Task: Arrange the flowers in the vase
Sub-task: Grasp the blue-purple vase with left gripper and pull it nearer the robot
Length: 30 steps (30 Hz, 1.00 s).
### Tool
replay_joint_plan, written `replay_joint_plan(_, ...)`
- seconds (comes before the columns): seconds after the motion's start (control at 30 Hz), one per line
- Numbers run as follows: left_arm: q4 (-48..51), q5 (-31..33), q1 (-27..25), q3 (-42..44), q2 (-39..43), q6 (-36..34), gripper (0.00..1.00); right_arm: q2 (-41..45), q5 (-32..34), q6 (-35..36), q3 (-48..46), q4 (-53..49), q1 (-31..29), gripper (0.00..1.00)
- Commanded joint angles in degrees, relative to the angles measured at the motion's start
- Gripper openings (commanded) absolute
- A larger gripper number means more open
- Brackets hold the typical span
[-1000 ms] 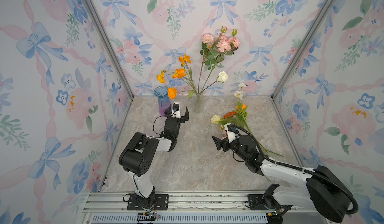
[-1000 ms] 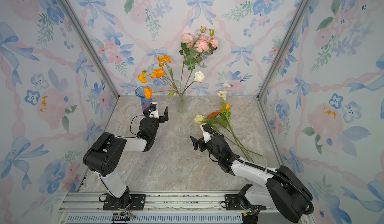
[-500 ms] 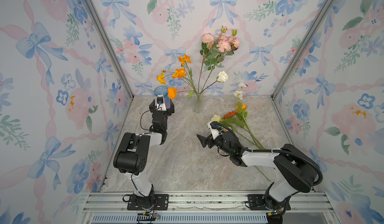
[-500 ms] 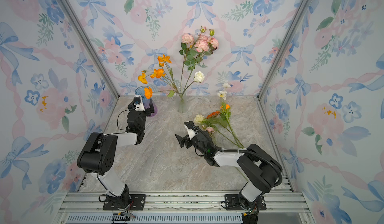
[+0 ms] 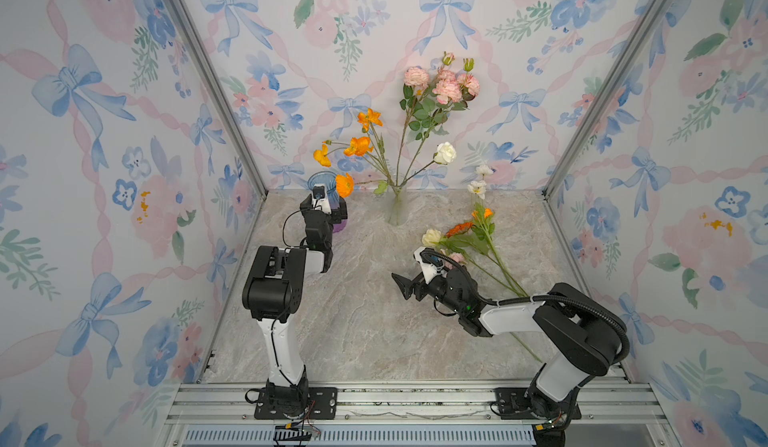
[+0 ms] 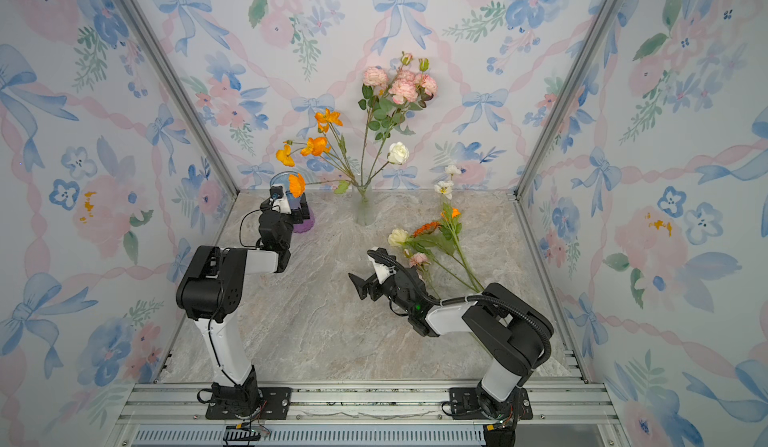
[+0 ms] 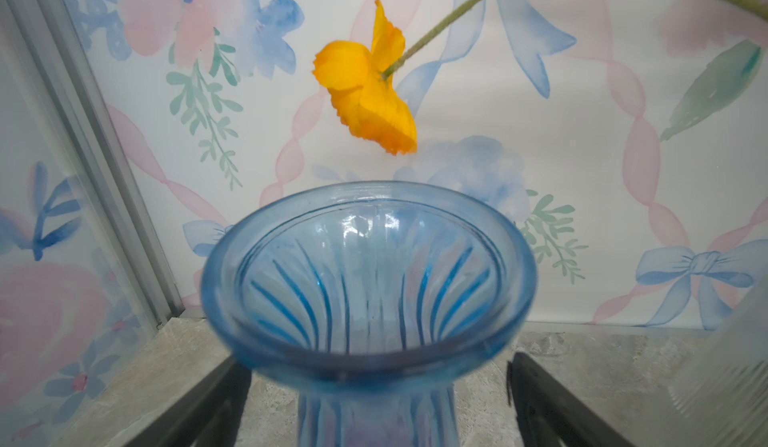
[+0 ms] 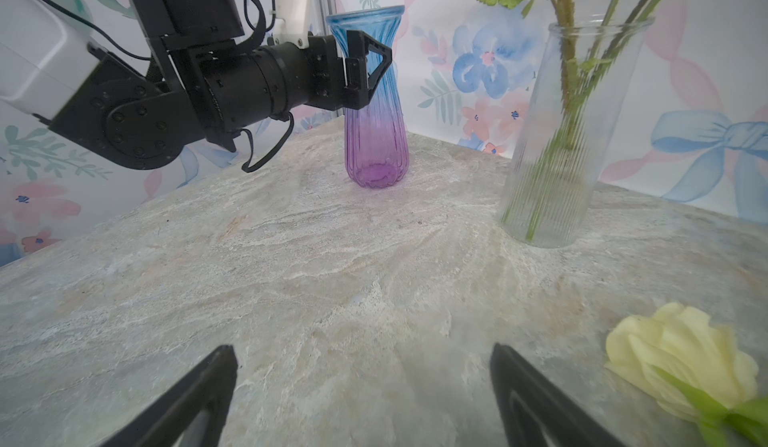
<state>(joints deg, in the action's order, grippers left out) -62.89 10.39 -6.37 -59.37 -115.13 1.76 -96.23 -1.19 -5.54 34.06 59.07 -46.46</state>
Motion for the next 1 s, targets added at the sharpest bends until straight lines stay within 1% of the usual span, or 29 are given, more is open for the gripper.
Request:
replay_joint_plan(0.0, -0.4, -1.1, 0.5, -3.8, -3.1, 0.8, 0.98, 0.5, -1.4, 0.2, 0.8, 1.8, -0.1, 0.97)
replay_joint_plan(0.1, -0.4, -1.7, 0.7, -6.8, -5.2, 0.7, 0.98, 0.7, -1.7, 0.6, 0.8, 1.0, -0.4, 0.97)
replay_joint_plan(0.3, -0.4, -1.3, 0.8, -10.7, -7.7, 0.4, 0.9, 0.1, -2.0, 1.4, 1.4, -0.4, -0.7, 0.97)
replay_joint_plan(0.5, -0.4, -2.9, 1.1, -12.2, -9.3, 1.3, 0.74, -0.5, -2.6, 1.5, 1.8, -1.0, -0.8, 0.97)
replay_joint_plan(0.67, -0.6, -6.8, 1.5, -11.5, -8.7, 2.2, 0.59, -0.4, -2.7, 1.6, 2.0, -1.4, -0.8, 0.97)
replay_joint_plan(0.83, -1.1, -9.8, 1.7, -9.3, -4.7, 2.7, 0.43, -0.3, -2.9, 1.2, 2.0, -1.5, -0.8, 0.97)
replay_joint_plan(0.97, -1.1, -12.3, 1.7, -5.7, 0.6, 4.6, 0.27, 0.2, -2.8, 0.8, 1.7, -1.2, -0.7, 0.97)
